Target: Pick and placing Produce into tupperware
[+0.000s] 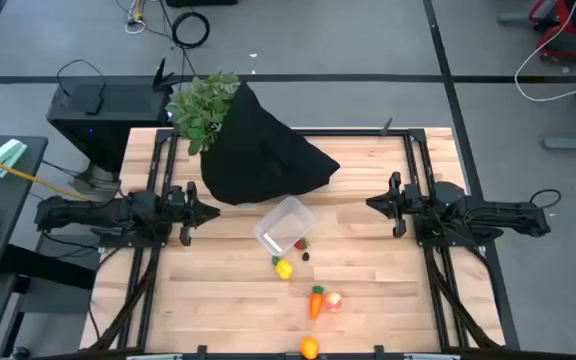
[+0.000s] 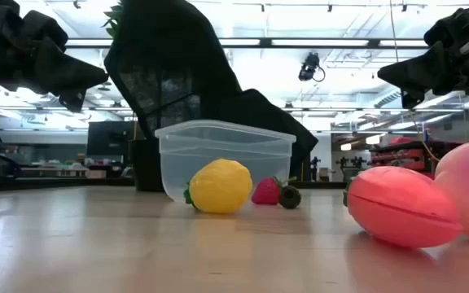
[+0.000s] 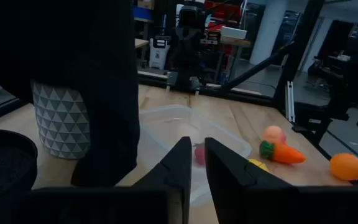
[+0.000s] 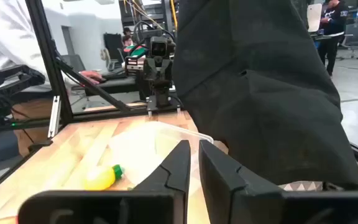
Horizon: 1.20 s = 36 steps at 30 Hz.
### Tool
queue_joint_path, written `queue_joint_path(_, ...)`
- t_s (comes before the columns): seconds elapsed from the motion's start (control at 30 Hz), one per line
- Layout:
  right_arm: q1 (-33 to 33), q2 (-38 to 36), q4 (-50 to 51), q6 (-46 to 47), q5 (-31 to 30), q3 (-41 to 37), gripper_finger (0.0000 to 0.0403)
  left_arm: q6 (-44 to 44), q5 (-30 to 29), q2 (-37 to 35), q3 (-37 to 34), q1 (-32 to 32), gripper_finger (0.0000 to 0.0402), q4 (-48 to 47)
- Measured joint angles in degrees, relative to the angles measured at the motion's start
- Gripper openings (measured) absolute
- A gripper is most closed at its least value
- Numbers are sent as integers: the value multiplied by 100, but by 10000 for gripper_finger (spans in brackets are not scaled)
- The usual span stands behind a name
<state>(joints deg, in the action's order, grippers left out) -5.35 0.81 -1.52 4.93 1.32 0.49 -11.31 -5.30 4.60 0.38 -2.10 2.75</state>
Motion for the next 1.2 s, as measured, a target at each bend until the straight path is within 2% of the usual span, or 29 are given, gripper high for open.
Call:
queue_joint_path(0.33, -2, 1, 0, 0, 0, 0, 42, 4, 0, -2, -2, 1, 59, 1)
queue_joint_path(1.2, 0, -1, 2, 0, 0, 0, 42, 0, 0, 0, 0, -1, 51, -1)
